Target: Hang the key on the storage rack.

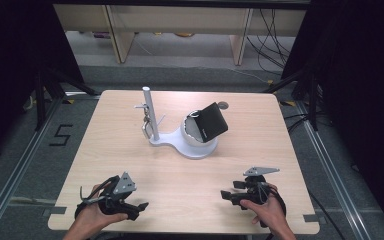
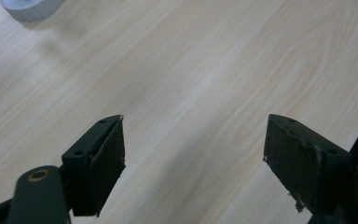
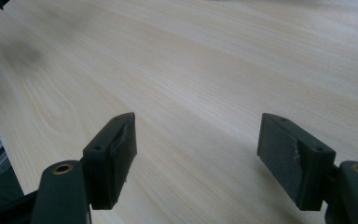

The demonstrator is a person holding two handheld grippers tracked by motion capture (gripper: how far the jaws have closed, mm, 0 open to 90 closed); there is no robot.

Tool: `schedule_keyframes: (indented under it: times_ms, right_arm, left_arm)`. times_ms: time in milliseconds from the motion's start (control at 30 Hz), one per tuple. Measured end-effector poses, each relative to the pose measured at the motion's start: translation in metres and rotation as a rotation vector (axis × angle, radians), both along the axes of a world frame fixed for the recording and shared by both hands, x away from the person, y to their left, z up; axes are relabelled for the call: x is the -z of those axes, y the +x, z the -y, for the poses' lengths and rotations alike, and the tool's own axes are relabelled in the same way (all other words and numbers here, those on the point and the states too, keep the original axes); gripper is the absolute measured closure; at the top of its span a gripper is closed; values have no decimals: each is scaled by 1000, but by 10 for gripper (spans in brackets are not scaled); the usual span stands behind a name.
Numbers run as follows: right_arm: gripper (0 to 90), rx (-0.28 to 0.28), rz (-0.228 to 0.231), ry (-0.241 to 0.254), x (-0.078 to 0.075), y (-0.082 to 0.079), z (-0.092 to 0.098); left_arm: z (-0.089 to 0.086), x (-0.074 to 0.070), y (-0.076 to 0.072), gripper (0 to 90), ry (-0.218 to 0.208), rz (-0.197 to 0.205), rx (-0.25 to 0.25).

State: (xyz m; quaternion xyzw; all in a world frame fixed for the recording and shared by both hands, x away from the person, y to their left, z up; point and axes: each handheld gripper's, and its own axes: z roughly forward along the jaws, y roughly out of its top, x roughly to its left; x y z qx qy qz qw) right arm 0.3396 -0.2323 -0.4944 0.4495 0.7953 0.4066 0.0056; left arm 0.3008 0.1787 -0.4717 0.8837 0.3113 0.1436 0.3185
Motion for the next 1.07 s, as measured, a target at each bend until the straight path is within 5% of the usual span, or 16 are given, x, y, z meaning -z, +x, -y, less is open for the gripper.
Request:
schedule_keyframes:
  times_ms: [233, 300, 367, 500, 667, 700, 1067]
  right_arm:
    - [267, -5, 22, 10, 0, 0, -1]
    - [261, -11, 27, 10, 0, 0, 0]
    - [257, -17, 14, 10, 0, 0, -1]
    - [245, -21, 16, -1, 2, 1, -3]
    - [242, -14, 24, -18, 1, 0, -3]
    - [241, -24, 58, -33, 1, 2, -2]
    - [229, -20, 34, -11, 2, 1, -5]
  left_arm:
    - [2, 16, -7, 203, 13, 58, 15]
    - [2, 20, -10, 203, -38, 37, -13]
    - [3, 23, -13, 204, -44, 45, -20]
    - [7, 30, -19, 198, 5, 45, -1]
    - [10, 35, -20, 197, -1, 30, 0]
    - [10, 36, -19, 197, 2, 35, 0]
    - [6, 37, -17, 196, -3, 31, -8]
